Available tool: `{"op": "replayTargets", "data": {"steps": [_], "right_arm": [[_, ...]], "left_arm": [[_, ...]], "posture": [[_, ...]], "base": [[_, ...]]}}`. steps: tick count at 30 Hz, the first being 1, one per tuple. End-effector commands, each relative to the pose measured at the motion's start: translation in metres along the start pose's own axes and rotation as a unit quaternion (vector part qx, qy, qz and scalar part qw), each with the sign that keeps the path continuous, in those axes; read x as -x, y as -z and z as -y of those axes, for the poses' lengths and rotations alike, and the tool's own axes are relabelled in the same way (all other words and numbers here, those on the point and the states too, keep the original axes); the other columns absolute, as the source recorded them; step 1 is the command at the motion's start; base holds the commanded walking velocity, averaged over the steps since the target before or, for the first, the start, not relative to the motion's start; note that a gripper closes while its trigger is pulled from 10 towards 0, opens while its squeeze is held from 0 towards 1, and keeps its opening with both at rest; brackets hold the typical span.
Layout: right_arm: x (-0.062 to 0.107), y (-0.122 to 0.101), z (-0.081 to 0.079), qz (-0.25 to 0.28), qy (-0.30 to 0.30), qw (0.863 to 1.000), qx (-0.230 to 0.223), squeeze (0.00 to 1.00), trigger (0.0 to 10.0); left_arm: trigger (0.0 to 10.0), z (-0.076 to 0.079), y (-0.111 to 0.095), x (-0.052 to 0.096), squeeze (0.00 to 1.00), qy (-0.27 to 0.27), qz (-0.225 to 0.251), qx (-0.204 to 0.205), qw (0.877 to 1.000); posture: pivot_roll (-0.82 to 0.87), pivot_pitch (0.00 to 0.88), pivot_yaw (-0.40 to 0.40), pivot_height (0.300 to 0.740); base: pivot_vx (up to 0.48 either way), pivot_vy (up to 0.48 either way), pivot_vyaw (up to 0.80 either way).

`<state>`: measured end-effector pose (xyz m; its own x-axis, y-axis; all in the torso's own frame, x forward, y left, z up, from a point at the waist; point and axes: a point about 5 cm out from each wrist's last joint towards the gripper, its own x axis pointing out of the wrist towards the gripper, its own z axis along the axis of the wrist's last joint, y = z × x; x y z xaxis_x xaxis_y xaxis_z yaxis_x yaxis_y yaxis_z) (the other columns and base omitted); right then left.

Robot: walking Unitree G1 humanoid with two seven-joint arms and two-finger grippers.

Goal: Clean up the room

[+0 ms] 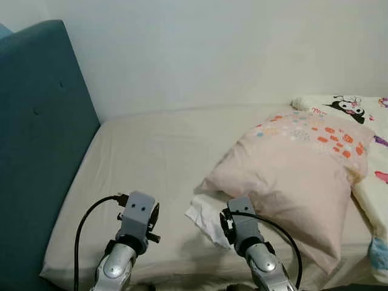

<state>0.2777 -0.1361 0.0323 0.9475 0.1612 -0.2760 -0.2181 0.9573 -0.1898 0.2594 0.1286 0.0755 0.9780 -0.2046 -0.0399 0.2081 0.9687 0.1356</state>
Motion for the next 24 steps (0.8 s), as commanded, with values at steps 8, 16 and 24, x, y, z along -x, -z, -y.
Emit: {"op": "replayTargets", "data": {"steps": [8,16,24], "right_arm": [[0.002,0.001,-0.001,-0.001,-0.002,1.000,-0.006,0.00,10.0],[0.000,0.004,-0.004,-0.016,-0.024,1.000,-0.008,1.00,10.0],[-0.012,0.002,-0.007,-0.036,-0.048,0.998,0.000,1.00,10.0]], "left_arm": [[10.0,0.000,0.004,0.003,0.00,0.011,-0.014,-0.009,1.000],[10.0,-0.002,0.005,0.004,0.00,0.019,-0.012,-0.017,1.000],[10.0,-0.001,-0.003,0.005,0.00,0.053,0.013,-0.021,0.998]], "posture": [[0.07,0.017,-0.003,0.593],[0.07,0.020,-0.007,0.593],[0.07,0.043,-0.010,0.593]], "base": [[0.000,0.000,0.00],[0.000,0.000,0.00],[0.000,0.000,0.00]]}}
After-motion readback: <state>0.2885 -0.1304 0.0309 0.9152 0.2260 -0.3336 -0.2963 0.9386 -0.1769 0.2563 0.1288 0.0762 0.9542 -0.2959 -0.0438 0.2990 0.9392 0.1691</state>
